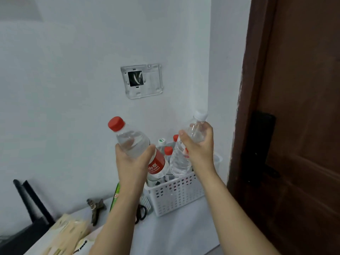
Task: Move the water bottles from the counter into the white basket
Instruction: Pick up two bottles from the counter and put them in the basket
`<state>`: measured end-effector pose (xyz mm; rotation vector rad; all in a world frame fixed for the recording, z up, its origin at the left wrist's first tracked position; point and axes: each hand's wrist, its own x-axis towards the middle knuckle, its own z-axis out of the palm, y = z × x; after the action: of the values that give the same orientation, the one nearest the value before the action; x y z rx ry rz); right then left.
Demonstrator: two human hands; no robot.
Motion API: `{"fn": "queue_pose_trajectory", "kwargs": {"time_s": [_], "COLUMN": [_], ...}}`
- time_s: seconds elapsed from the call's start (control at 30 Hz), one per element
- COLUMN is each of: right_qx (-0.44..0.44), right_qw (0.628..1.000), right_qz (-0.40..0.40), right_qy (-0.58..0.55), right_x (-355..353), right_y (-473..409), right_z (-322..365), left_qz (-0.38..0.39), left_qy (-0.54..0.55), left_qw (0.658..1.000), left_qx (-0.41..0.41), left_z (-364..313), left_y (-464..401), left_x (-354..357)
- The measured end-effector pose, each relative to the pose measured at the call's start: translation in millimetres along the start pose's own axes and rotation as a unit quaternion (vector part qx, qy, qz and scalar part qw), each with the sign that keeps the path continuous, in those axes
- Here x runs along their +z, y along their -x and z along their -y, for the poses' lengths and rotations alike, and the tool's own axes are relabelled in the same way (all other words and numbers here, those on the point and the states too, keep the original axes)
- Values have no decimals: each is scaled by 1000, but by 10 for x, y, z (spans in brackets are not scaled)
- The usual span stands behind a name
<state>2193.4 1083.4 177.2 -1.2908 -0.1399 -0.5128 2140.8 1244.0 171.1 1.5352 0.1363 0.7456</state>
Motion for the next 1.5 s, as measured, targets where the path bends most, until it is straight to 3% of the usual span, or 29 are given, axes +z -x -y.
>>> {"fn": "queue_pose_trajectory", "kwargs": {"time_s": [0.53,0.7,0.8,1.13,1.37,1.5], "right_qx": [116,66,58,80,80,75], "right_qw": [979,952,929,867,885,871], "right_qz": [110,183,199,252,245,272], "right_qy": [124,234,307,422,388,401], "right_x": [-4,-50,-86,-65,4,43], "right_y": [19,-26,-45,-120,-73,-59], "right_z": [-852,-893,-961,-876,-872,-882], "left_qz": [124,139,136,175,224,259], "left_qy": [-193,-346,-362,-452,-499,-513], "left_qw": [969,921,913,872,837,818], "left_qx": [-95,-109,-131,-62,-32,-41], "left_z": [635,677,762,895,897,901], "left_y": [-77,-40,11,-40,-68,-137], "left_x": [72,92,66,3,-23,-16]}}
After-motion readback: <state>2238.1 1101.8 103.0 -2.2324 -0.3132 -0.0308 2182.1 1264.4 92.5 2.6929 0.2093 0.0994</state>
